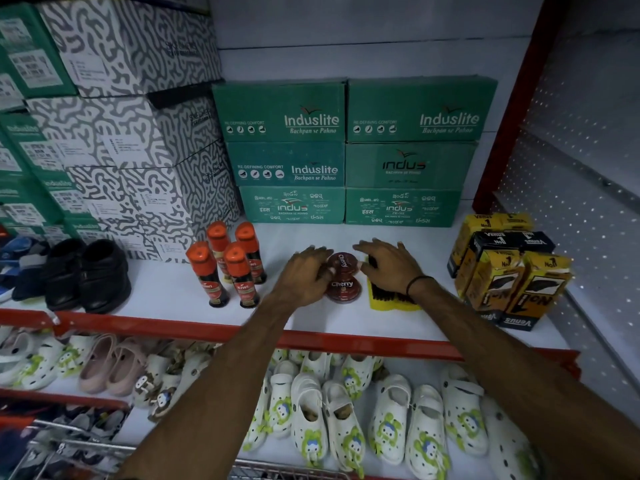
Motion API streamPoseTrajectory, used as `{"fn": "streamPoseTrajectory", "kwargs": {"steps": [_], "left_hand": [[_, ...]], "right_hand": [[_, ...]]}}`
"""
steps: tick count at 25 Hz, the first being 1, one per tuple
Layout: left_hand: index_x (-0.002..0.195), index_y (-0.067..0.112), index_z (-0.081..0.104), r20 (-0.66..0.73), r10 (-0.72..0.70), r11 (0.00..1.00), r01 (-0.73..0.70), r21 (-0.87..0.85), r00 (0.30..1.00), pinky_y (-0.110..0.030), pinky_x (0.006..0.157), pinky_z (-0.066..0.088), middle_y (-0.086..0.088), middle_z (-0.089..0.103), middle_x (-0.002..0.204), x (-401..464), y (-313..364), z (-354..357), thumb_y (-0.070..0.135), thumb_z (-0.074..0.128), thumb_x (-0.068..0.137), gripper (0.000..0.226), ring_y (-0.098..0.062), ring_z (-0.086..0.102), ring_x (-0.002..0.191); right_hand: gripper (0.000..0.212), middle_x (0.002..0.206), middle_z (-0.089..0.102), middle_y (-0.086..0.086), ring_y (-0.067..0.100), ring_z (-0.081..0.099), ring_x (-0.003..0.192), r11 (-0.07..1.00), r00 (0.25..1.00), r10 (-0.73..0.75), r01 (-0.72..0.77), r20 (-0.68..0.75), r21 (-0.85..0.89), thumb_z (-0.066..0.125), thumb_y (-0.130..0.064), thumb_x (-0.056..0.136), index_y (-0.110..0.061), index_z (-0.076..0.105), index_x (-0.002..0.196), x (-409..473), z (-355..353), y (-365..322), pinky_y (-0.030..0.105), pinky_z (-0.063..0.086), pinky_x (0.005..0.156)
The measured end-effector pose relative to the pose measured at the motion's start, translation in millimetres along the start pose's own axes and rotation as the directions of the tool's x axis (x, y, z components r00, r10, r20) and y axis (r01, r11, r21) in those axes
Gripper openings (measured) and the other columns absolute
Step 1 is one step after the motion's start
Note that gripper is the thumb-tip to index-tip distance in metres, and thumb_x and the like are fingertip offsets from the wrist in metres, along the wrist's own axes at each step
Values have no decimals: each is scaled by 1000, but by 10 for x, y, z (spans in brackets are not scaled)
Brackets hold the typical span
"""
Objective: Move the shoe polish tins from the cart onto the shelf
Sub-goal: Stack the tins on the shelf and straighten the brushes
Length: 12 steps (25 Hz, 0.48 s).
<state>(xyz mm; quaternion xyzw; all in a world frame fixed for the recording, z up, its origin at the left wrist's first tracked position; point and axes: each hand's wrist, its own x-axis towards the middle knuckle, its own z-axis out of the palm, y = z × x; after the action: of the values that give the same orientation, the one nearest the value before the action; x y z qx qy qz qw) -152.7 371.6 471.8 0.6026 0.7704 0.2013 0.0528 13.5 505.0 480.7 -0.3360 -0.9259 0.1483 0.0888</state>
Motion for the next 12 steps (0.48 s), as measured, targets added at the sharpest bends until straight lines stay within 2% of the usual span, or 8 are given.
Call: {"fn": "streamPoseTrajectory", "kwargs": {"steps": [2, 3, 5, 7, 10, 12], "left_hand": [[132, 21, 63, 27, 82, 996, -83, 17, 996, -49, 110, 43, -4, 70, 129, 32, 194, 62, 36, 61, 87, 48, -29, 59, 125], [132, 22, 63, 52, 107, 993, -109, 37, 993, -51, 112, 40, -3, 70, 126, 51, 280, 109, 43, 63, 83, 52, -28, 58, 123], [147, 22, 52, 122, 125, 986, -137, 95, 985, -54, 121, 28, -8, 62, 138, 75, 406, 226, 53, 69, 82, 74, -28, 50, 136], [156, 23, 42, 159, 127, 977, -151, 150, 979, -53, 123, 20, -14, 56, 145, 82, 481, 332, 59, 71, 80, 88, -30, 43, 143], [157, 23, 37, 183, 120, 978, -148, 150, 976, -55, 124, 13, -17, 57, 146, 71, 574, 437, 58, 74, 78, 94, -32, 40, 146], [158, 23, 35, 174, 123, 981, -146, 127, 977, -52, 123, 13, -14, 59, 146, 71, 624, 480, 54, 76, 78, 94, -33, 40, 147]], "right_hand": [[63, 166, 31, 3, 25, 28, 154, 999, 999, 49, -49, 14, 4, 62, -35, 96, -30, 39, 155, -97, -148, 174, 55, 22, 126], [69, 167, 30, 6, 26, 29, 154, 997, 996, 81, -81, 34, 12, 67, -35, 93, -29, 37, 155, -160, -214, 262, 51, 26, 125], [80, 164, 33, 12, 29, 32, 151, 991, 987, 126, -130, 97, 37, 75, -31, 88, -21, 36, 157, -282, -313, 394, 43, 30, 124], [86, 154, 45, 16, 31, 43, 142, 987, 977, 141, -152, 159, 55, 84, -27, 80, -13, 40, 153, -388, -359, 460, 40, 40, 117], [87, 143, 57, 16, 34, 55, 131, 981, 972, 165, -179, 165, 77, 92, -20, 70, -9, 50, 146, -503, -331, 521, 38, 48, 105], [94, 146, 54, 17, 34, 52, 134, 981, 973, 161, -175, 166, 78, 93, -20, 68, -6, 45, 148, -562, -288, 558, 37, 45, 107]]}}
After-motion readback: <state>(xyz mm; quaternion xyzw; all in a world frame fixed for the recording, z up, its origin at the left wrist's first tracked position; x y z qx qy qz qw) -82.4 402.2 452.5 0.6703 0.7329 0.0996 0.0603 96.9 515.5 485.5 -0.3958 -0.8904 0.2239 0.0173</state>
